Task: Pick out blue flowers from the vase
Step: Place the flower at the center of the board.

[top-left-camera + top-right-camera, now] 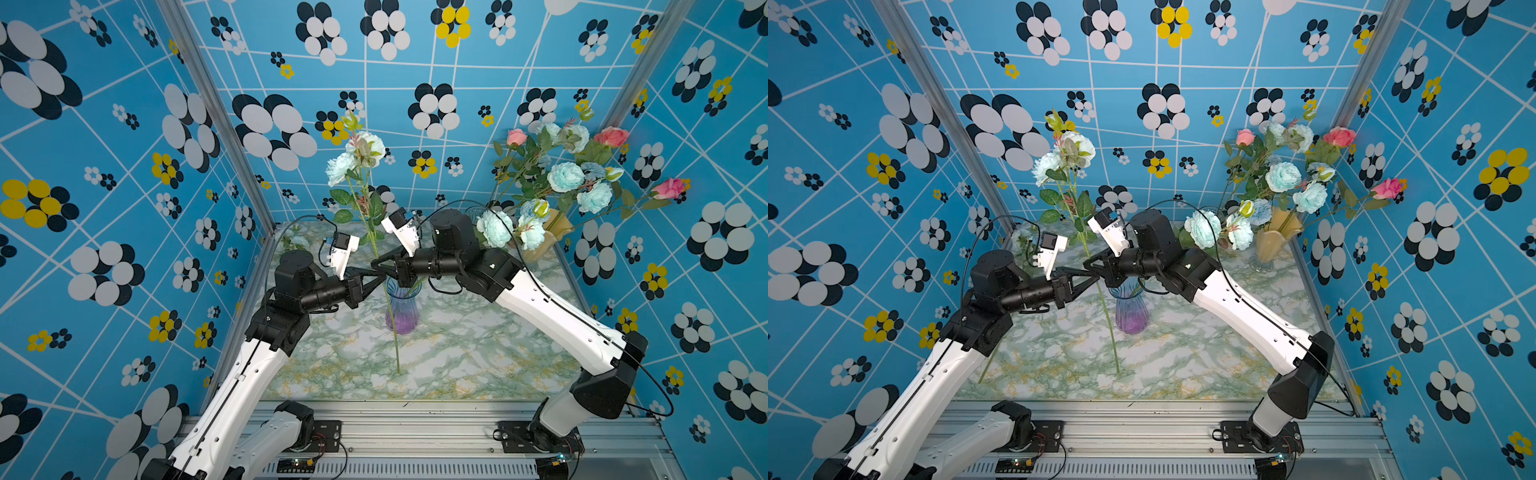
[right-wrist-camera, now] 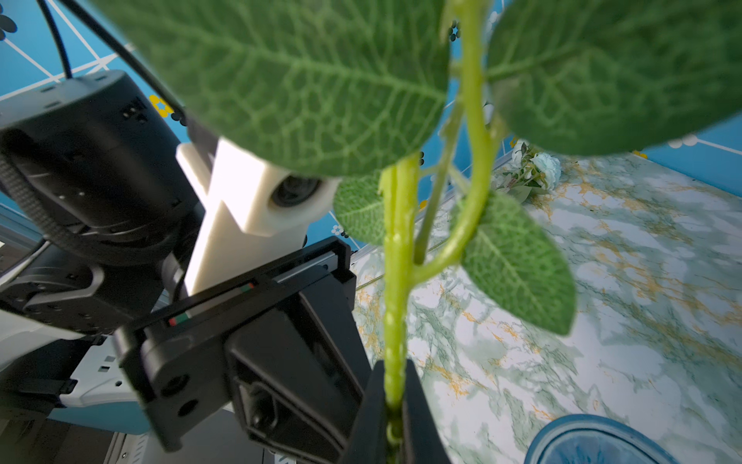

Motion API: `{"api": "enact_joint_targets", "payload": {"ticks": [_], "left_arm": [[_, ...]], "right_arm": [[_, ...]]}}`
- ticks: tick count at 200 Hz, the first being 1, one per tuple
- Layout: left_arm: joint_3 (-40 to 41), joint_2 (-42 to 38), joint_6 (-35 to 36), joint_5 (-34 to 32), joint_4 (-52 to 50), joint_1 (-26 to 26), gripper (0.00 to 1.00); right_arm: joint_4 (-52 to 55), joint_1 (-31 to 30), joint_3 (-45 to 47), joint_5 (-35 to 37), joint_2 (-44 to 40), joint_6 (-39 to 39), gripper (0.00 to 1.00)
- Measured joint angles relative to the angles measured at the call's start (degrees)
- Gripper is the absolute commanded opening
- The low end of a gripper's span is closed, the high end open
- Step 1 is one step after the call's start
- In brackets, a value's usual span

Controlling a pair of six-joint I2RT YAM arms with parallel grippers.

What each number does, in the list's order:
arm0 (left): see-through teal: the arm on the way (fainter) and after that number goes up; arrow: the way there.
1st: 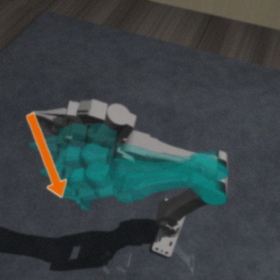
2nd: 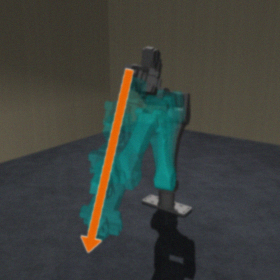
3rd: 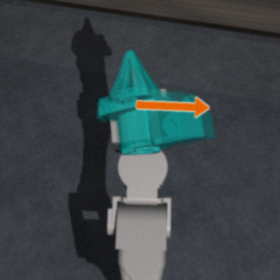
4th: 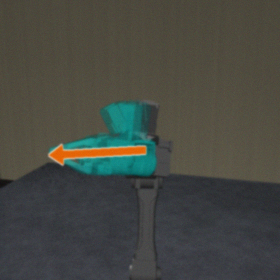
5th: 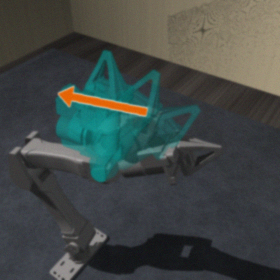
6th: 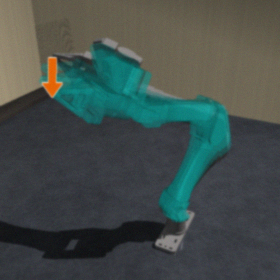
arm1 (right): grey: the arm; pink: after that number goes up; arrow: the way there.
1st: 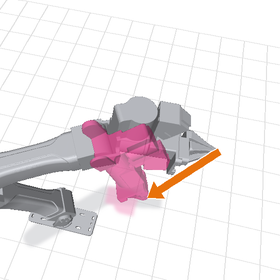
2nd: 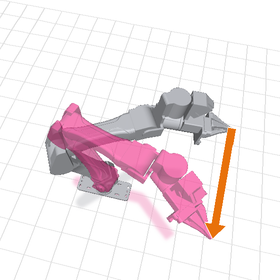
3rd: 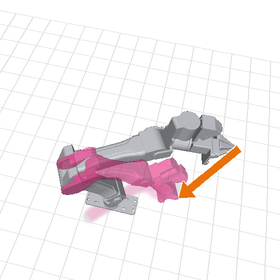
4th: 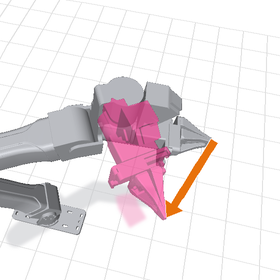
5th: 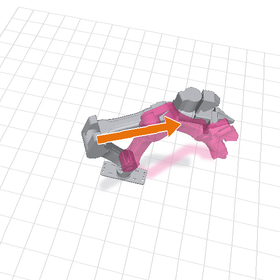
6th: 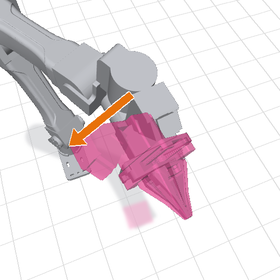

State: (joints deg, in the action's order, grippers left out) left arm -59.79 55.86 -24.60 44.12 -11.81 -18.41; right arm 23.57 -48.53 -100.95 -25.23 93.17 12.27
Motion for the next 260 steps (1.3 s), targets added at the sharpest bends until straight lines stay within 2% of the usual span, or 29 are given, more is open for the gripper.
{"api": "enact_joint_targets", "payload": {"ticks": [10,33,81,155,208,260], "left_arm": [[0.0,0.09,0.04,0.0,-0.13,-0.04,0.0],[-0.39,0.5,0.7,0.07,-1.18,-0.15,0.0],[-4.76,1.11,4.2,-4.81,-9.55,-0.35,0.0],[-16.2,2.82,11.96,-12.98,-22.38,-0.35,0.0],[-24.39,8.9,17.88,-20.72,-32.37,-0.35,0.0],[-29.88,15.26,21.9,-30.6,-40.41,-0.31,0.0]], "right_arm": [[0.0,0.0,0.11,0.11,-0.07,0.0,0.0],[-0.39,0.0,1.27,0.87,-0.72,-0.04,0.19],[-0.72,0.22,6.21,2.23,-6.19,-0.9,0.41],[-2.29,0.22,19.54,5.2,-18.67,-1.2,0.66],[-1.9,0.22,31.65,9.33,-28.83,-2.51,0.88],[-1.86,0.22,42.25,14.38,-37.18,-2.21,0.99]]}}
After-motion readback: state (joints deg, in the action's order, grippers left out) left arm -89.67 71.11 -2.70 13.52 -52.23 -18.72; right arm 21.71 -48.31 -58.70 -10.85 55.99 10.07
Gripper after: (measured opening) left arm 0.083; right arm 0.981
